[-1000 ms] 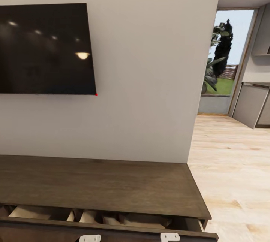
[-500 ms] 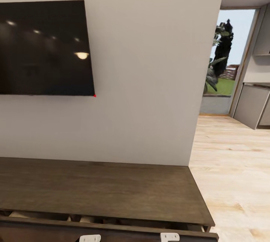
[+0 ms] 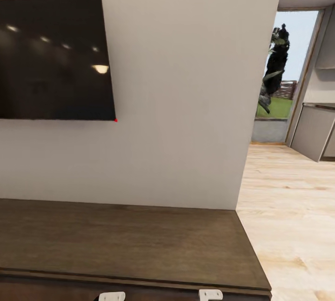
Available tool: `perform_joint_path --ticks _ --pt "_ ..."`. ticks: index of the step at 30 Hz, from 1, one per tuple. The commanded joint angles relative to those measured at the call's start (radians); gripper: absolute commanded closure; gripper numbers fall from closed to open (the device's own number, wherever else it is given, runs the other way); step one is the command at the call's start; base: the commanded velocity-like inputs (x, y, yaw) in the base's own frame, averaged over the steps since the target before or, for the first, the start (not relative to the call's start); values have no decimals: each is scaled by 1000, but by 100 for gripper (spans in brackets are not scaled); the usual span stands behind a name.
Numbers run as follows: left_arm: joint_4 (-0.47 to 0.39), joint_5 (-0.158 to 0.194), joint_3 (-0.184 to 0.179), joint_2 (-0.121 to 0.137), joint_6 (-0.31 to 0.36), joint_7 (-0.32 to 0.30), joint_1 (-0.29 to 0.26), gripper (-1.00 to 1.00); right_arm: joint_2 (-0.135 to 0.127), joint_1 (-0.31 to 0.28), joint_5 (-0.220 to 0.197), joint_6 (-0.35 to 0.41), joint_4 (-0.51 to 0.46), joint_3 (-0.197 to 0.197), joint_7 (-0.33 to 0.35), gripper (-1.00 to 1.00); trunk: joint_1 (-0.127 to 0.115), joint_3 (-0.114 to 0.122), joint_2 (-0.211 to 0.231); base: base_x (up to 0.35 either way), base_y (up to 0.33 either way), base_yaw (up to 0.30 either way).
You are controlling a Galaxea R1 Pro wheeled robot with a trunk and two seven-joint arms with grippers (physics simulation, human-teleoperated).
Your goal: Place each of the two pumpkins and all three candles from the living room inside a cabinet in the living room (use any cabinet), then make sure every cabinet is closed, and position the cauldron so it is next to a table in the living room.
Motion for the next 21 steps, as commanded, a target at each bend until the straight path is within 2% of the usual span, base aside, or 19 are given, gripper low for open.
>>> perform_joint_path --ticks 1,21 --pt "0 5 -9 1 -3 8 -1 -100 0 -1 -4 -4 -1 17 -4 -100 0 -1 0 87 0 0" --pt "0 4 -9 1 -6 8 -1 -100 0 -1 -2 -4 -1 17 -4 -100 0 -1 0 18 0 0"
